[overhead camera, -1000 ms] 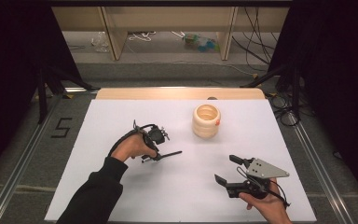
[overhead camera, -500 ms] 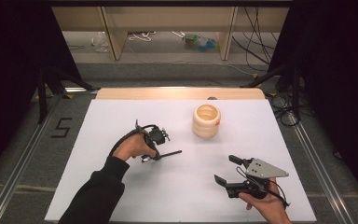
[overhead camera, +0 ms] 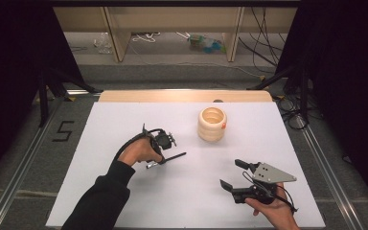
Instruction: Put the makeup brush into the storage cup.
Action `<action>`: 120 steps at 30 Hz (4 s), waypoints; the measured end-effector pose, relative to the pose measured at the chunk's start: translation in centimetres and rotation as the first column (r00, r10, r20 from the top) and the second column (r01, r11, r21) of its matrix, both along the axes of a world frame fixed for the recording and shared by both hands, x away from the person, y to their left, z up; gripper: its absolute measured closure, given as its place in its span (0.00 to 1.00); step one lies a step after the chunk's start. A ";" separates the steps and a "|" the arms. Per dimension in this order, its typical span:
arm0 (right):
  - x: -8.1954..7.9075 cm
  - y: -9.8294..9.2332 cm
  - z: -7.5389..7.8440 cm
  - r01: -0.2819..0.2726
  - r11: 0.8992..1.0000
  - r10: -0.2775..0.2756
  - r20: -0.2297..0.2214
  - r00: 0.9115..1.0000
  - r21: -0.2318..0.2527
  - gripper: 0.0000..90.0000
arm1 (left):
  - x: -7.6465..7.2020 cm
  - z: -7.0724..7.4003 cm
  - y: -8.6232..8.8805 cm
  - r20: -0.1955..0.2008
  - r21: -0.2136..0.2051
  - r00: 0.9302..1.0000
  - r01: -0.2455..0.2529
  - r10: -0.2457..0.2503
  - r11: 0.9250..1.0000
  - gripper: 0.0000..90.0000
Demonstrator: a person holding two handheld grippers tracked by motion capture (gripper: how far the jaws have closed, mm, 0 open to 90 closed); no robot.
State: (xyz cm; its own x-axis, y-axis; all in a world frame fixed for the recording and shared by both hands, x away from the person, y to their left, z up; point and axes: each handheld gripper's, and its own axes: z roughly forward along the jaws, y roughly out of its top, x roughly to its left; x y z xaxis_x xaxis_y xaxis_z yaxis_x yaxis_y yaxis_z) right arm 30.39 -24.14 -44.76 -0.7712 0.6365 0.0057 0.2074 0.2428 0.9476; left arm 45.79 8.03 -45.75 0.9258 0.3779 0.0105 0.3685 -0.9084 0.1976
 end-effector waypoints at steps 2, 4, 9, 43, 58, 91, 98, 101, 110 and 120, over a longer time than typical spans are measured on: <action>-0.1 0.1 0.0 -0.001 1.000 0.001 -0.026 1.000 0.003 0.18 | 0.0 0.0 0.0 0.000 -0.004 1.000 0.002 -0.002 1.000 0.93; -0.1 0.1 0.0 0.005 1.000 -0.005 -0.018 1.000 0.002 0.18 | 0.0 0.0 0.0 -0.003 -0.008 1.000 -0.008 0.008 1.000 0.93; 0.0 0.1 0.0 -0.003 1.000 0.003 0.006 1.000 -0.004 0.18 | 0.1 0.0 0.1 -0.008 -0.008 1.000 0.003 -0.003 1.000 0.93; -0.2 0.4 0.1 -0.030 0.999 0.031 0.013 0.999 -0.018 0.18 | -0.9 1.6 -0.1 -0.020 -0.078 1.000 0.009 -0.011 0.997 0.93; -0.5 1.1 0.2 -0.064 0.997 0.066 0.034 0.997 -0.043 0.18 | -3.6 3.9 -1.5 0.021 -0.134 0.996 0.088 -0.086 0.987 0.93; -1.1 4.4 0.6 -0.134 0.957 0.185 0.182 0.966 -0.258 0.19 | -7.4 5.2 -5.2 0.022 -0.124 0.975 0.221 -0.220 0.967 0.93; -1.1 5.7 0.3 -0.155 0.924 0.234 0.198 0.952 -0.349 0.23 | -7.9 5.2 -5.7 0.009 -0.128 0.969 0.247 -0.248 0.961 0.93; -0.9 6.6 -0.1 -0.158 0.900 0.252 0.190 0.949 -0.406 0.26 | -8.0 5.3 -5.8 0.007 -0.127 0.969 0.248 -0.249 0.961 0.93; -0.8 7.4 -0.1 -0.157 0.863 0.291 0.219 0.931 -0.480 0.33 | -8.7 5.6 -6.2 0.002 -0.126 0.962 0.272 -0.274 0.954 0.93; -1.0 8.4 -0.3 -0.169 0.793 0.367 0.238 0.899 -0.586 0.49 | -8.9 5.7 -6.4 0.004 -0.128 0.958 0.286 -0.287 0.950 0.93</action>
